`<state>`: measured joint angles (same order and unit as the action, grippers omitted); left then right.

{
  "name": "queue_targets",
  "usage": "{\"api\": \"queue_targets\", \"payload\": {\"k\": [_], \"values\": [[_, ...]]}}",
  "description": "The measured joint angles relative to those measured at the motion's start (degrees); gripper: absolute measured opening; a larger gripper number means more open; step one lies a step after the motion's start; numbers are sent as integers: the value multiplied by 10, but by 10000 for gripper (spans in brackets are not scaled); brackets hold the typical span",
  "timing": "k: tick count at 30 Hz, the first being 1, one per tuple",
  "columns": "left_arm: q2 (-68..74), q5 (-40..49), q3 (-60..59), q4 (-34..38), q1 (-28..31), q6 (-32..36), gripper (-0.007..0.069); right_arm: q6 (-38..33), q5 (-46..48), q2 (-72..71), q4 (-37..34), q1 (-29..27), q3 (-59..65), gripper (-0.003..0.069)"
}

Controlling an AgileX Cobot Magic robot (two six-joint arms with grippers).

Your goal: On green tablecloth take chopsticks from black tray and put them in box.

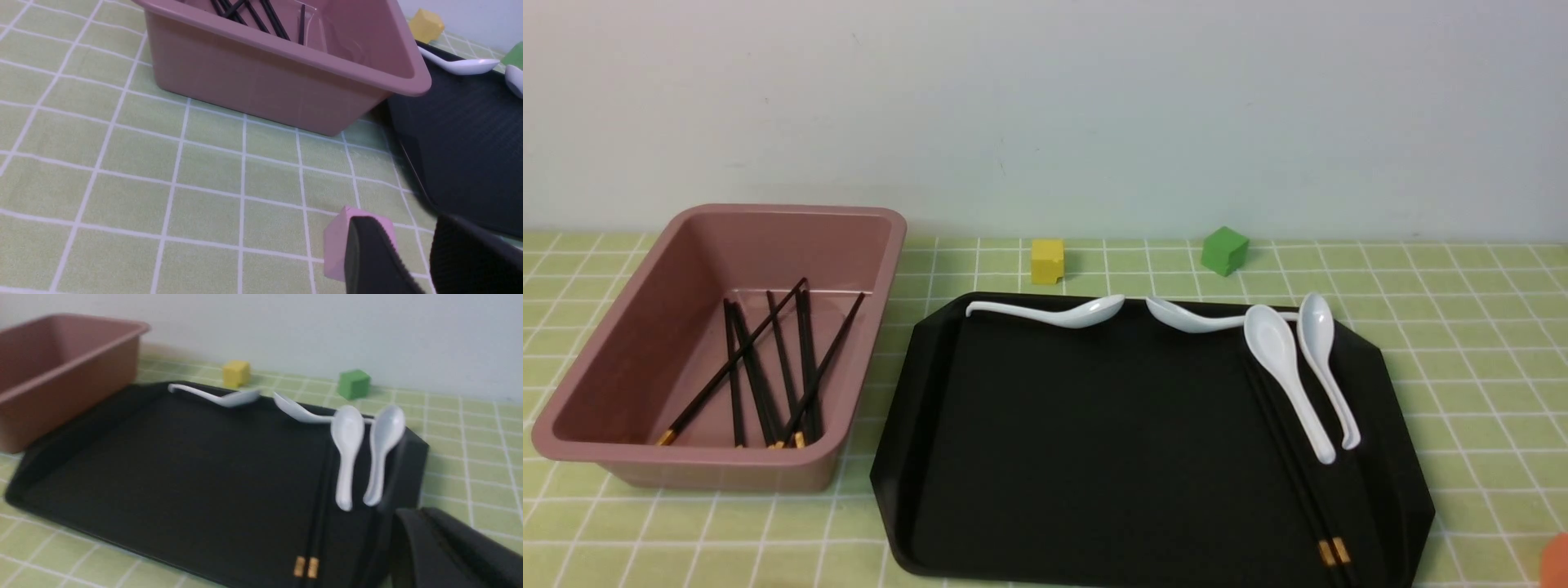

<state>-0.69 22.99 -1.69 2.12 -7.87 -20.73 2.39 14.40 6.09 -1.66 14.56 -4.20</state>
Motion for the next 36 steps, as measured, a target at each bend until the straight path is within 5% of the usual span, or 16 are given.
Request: {"api": "queue_targets", "payload": {"k": [8,36], "values": [[0,0,0,0,0,0,238,0,42,-66,-2,-85,56,36],[0,0,0,0,0,0,239,0,64,-67,-2,-101,53,72]]}}
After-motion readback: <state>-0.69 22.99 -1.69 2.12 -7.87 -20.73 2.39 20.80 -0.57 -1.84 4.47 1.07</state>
